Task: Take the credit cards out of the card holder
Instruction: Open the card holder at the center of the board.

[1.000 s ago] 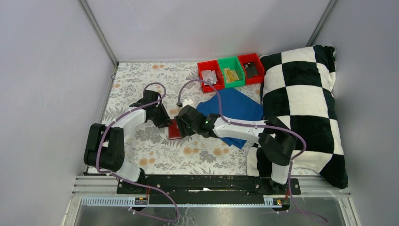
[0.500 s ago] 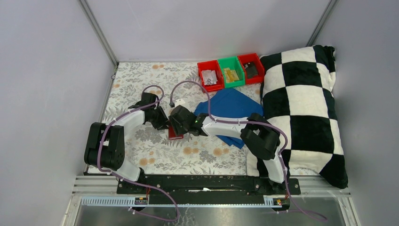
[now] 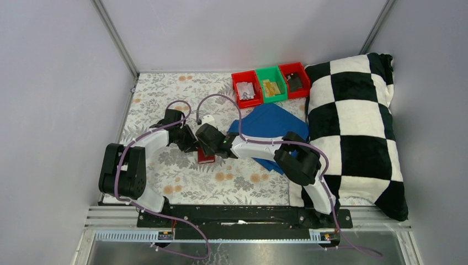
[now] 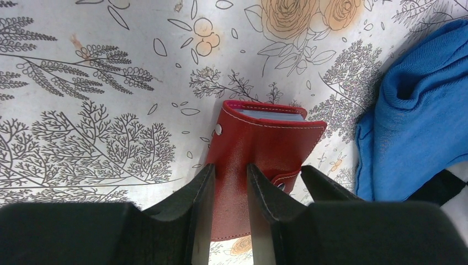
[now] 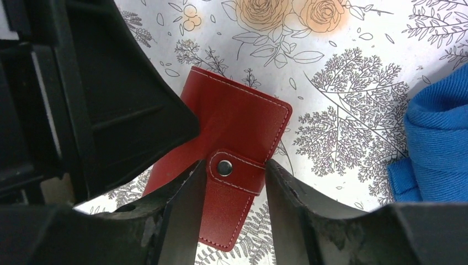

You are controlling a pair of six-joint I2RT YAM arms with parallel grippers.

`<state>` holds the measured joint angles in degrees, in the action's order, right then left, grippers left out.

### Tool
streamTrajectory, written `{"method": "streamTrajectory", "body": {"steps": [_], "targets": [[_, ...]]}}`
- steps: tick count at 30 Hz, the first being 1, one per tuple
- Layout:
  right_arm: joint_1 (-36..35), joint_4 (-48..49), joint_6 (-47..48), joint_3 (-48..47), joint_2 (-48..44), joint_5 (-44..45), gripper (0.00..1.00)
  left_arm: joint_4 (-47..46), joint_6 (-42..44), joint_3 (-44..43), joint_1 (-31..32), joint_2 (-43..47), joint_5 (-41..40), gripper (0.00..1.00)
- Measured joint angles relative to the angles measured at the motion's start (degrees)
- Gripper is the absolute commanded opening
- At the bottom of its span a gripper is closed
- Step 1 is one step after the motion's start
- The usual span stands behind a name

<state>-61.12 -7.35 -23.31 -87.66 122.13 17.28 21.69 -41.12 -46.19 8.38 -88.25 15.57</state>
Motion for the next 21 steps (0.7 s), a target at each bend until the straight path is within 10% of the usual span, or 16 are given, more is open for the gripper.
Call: {"method": "streamTrajectory", "body": {"steps": [6,11,21], "targets": [[0.0,0.1,-0.2,-0.8,0.8,0.6,0.41,-0.5,0.1,0.3,-0.2,0.0,0.5,0.30],[0.0,-0.5,-0.8,-1.8,0.9,1.2,0.01,-0.6,0.1,0.3,-0.2,0.0,0.6,0.29],[0.1,0.6,-2.7,-1.2,0.2,1.6,0.00,-0.6,0.4,0.3,-0.2,0.0,0.6,0.28]]}}
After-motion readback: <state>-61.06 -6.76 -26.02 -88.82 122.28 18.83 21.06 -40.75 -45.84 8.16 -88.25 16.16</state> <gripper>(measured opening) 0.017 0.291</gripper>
